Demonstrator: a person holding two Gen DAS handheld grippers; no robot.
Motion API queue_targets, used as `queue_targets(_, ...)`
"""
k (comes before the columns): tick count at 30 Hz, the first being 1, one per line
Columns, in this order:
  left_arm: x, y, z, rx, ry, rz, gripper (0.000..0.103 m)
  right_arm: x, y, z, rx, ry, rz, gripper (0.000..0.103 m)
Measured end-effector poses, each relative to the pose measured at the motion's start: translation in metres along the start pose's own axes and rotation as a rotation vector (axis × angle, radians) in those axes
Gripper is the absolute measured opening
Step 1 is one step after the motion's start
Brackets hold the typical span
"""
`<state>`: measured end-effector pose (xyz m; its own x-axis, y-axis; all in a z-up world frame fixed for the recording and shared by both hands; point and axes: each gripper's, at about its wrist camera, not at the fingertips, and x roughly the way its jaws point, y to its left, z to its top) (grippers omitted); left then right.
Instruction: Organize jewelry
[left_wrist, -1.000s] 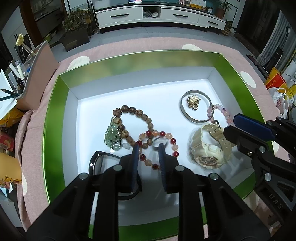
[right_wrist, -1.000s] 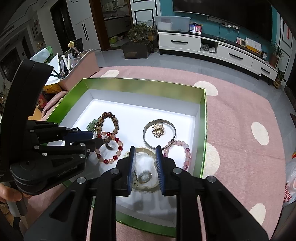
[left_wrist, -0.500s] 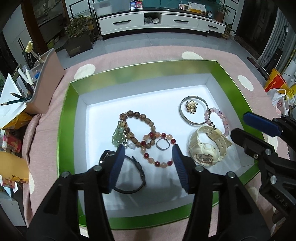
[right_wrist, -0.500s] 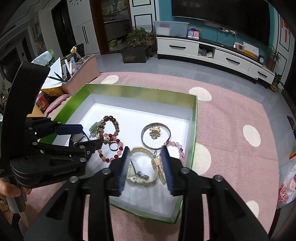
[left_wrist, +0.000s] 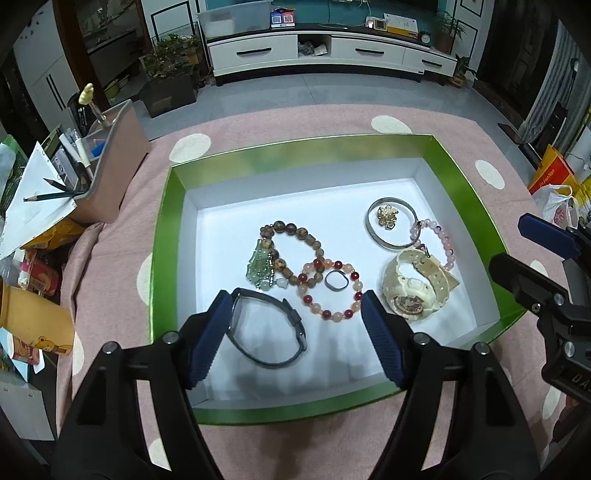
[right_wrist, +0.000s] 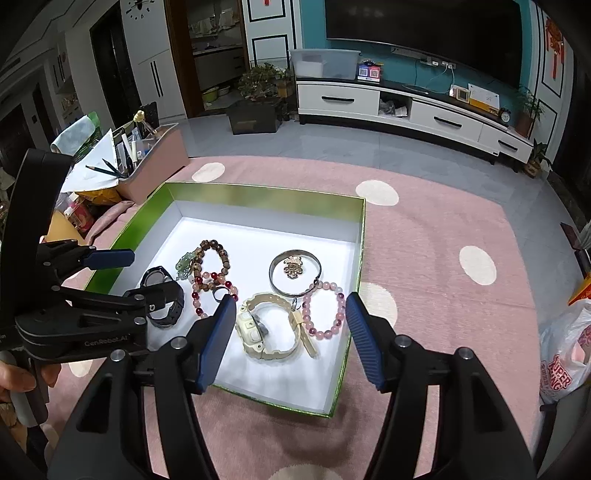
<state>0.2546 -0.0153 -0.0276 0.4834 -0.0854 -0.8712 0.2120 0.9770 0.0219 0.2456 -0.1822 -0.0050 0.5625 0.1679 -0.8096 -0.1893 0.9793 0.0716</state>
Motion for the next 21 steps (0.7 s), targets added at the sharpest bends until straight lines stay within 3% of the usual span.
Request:
queue_targets(1,-0.002,0.001,0.000,-0.002,-0.002,0.001,0.077,-0.002,0.000,0.000,0.001,0.000,-0.003,0.073)
queue_targets(6,-0.013,0.005,-0.001,-0.012,-0.018,0.007,0.087,-0.010,0.002,0.002,0.008,-0.003,-0.019,0.079)
queue_targets(8,-0.018,0.007,-0.001,-0.016,-0.025,0.009,0.089,-0.014,0.003,0.003,0.009,-0.004,-0.028,0.087)
queue_targets(12,-0.028,0.011,0.000,-0.027,-0.039,0.020,0.094,-0.022,0.006,0.006,0.003,-0.004,-0.033,0.090)
queue_targets(16,-0.036,0.015,0.000,-0.031,-0.046,0.029,0.097,-0.030,0.012,0.008,-0.007,-0.002,-0.039,0.100)
queue_targets(21,-0.049,0.020,0.000,-0.042,-0.056,0.042,0.101,-0.037,0.018,0.011,-0.018,0.006,-0.040,0.102)
